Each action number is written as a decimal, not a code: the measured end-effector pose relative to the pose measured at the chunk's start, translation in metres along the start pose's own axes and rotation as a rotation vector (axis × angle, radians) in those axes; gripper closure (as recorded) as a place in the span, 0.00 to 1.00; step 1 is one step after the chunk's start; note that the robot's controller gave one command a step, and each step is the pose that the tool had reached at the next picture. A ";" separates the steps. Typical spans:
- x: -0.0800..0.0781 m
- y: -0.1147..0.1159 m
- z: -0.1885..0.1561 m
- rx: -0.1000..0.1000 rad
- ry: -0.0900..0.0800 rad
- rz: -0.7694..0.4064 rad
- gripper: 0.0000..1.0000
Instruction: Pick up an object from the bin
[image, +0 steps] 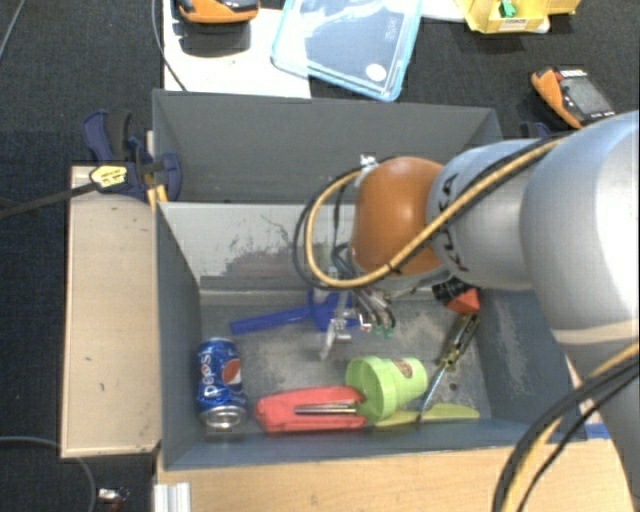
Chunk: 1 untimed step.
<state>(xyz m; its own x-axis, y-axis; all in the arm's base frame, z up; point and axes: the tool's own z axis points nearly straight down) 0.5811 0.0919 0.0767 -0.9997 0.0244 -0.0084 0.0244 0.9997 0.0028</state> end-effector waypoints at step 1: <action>-0.002 0.001 0.002 -0.001 -0.003 0.007 0.00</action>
Offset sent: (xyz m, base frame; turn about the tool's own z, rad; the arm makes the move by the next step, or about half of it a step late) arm 0.0004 0.0002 0.0006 0.0001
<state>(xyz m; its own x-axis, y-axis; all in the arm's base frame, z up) 0.5831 0.0928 0.0747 -0.9995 0.0311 -0.0109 0.0310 0.9995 0.0040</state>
